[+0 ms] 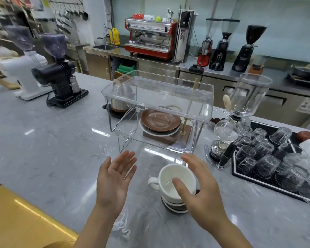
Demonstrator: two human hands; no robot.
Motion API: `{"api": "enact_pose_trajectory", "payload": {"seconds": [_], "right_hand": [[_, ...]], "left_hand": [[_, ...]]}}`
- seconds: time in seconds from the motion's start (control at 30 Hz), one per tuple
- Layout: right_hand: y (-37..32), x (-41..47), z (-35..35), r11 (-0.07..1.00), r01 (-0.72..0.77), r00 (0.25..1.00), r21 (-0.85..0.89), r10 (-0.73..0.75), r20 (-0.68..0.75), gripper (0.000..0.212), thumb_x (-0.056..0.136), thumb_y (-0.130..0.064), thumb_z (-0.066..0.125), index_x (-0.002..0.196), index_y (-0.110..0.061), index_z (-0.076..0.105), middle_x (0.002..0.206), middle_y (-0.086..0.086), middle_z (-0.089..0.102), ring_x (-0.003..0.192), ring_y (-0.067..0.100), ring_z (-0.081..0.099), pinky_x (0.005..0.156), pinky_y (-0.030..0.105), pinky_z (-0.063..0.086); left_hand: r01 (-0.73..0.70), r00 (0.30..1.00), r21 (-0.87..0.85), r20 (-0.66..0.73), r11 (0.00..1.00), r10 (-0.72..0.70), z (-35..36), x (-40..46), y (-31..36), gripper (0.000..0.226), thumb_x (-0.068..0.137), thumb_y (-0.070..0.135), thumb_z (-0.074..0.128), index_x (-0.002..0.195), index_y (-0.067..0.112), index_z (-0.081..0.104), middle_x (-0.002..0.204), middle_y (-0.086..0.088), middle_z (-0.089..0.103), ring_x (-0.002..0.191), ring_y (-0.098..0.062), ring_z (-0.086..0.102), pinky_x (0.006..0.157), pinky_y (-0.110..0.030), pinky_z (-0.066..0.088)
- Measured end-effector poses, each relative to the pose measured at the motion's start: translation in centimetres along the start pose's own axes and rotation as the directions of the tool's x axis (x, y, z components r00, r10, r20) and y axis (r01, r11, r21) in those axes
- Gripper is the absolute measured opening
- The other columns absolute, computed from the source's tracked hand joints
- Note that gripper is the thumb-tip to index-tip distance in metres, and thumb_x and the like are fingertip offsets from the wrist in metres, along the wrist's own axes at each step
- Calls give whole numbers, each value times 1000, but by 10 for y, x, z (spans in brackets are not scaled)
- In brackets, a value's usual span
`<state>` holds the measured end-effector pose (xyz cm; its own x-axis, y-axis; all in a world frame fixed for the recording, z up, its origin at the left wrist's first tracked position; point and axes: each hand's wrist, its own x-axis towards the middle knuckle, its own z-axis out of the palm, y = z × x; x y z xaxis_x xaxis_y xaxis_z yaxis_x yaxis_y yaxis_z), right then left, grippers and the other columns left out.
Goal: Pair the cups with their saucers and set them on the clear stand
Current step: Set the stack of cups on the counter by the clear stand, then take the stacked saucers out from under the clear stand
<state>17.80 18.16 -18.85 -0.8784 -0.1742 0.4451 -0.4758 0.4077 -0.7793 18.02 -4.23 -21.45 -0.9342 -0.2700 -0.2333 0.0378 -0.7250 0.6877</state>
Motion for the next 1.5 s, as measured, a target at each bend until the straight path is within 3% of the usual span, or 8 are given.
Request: {"api": "enact_pose_trajectory", "payload": {"seconds": [0.2,0.4,0.63,0.83,1.03,1.17,1.37,1.5], "right_hand": [[-10,32,19,997,-38,997,-70,42,59,53,78,-50,65,129,-38,54,138,-23,50,136,-3,39,109,11,29],[-3,61,41,977,-128,983,-170,147,107,63,77,-59,63,136,-39,48,148,-19,40,139,-7,29,116,22,26],[2,92,56,941,-135,980,-309,172,96,68,86,-50,67,145,-37,35,151,-26,23,134,-20,15,100,-4,8],[14,126,64,875,-117,983,-469,169,71,84,83,-65,56,152,-36,19,158,-14,18,147,8,16,121,33,21],[27,151,72,756,-70,977,-651,185,109,93,83,-74,44,156,-34,1,165,-6,-11,150,17,-21,124,42,2],[40,167,75,801,-130,980,-585,193,46,99,71,-78,57,152,-39,16,161,-4,13,151,26,9,119,46,24],[51,178,80,876,-199,971,-438,237,33,114,56,-77,72,150,-43,17,160,-11,9,148,16,17,115,40,34],[55,182,80,898,-232,963,-375,267,44,128,46,-75,80,150,-50,9,160,-15,5,149,13,13,117,41,32]], "left_hand": [[-17,997,48,79,999,13,12,23,21,54,104,40,33,132,3,61,131,-16,68,126,-31,62,111,-47,42],[-22,993,85,113,996,12,24,54,38,45,104,33,37,127,5,65,129,-14,70,124,-28,63,107,-44,45],[-39,993,156,116,987,21,41,85,42,35,104,23,42,120,7,69,123,-8,74,122,-22,64,108,-40,45],[-88,984,261,173,961,43,56,111,45,32,106,19,40,115,20,71,117,9,76,116,-3,66,105,-31,44],[-96,982,334,184,938,35,65,142,47,29,104,26,46,119,30,70,128,17,69,128,0,55,113,-31,35],[-82,984,377,177,923,15,73,164,48,27,103,28,46,111,33,71,110,26,74,118,5,58,106,-29,35],[-28,991,388,134,921,-27,80,197,48,35,100,29,54,126,8,65,124,-12,72,120,-30,65,96,-40,49],[-7,993,368,113,930,-38,93,199,48,87,65,57,64,129,-1,57,118,-18,68,109,-34,65,83,-41,51]]}}
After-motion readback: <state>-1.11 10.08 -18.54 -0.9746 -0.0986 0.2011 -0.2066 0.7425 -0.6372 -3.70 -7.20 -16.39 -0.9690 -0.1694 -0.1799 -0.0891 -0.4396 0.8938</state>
